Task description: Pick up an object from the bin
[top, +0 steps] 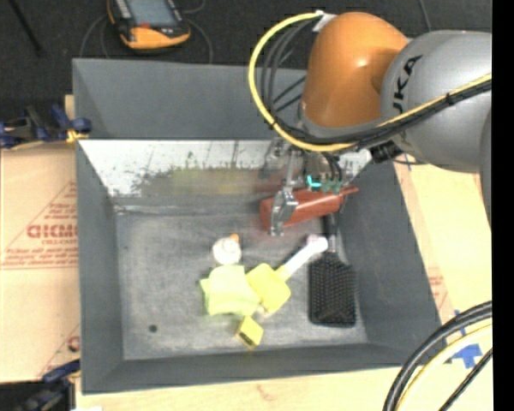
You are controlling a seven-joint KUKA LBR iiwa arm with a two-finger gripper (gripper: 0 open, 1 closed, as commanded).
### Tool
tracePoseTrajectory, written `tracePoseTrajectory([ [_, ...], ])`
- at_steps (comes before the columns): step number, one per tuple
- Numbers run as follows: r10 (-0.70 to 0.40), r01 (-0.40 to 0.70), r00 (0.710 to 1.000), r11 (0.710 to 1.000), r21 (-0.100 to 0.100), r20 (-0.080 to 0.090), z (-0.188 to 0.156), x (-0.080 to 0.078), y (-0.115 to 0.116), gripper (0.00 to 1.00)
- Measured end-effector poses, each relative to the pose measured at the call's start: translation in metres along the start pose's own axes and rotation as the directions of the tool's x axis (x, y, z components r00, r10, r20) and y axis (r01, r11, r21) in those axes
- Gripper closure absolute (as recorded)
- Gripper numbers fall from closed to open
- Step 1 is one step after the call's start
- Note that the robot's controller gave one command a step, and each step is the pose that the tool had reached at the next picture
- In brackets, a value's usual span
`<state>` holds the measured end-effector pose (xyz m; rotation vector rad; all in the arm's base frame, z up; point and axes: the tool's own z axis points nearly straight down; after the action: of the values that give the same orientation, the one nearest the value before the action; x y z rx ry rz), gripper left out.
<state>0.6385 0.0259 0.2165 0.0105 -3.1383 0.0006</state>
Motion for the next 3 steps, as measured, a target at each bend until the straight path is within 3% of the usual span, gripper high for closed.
tracePoseTrajectory([
  [1, 0.000, 0.000, 1.000, 1.000, 0.000, 0.008, -0.005, -0.001, 0.000, 0.00],
  [2, 0.055, -0.055, 0.998, 0.998, -0.002, 0.014, 0.042, 0.012, 0.006, 0.00],
  [3, -0.049, 0.049, 0.999, 0.999, -0.002, 0.011, 0.141, 0.050, -0.033, 1.00],
])
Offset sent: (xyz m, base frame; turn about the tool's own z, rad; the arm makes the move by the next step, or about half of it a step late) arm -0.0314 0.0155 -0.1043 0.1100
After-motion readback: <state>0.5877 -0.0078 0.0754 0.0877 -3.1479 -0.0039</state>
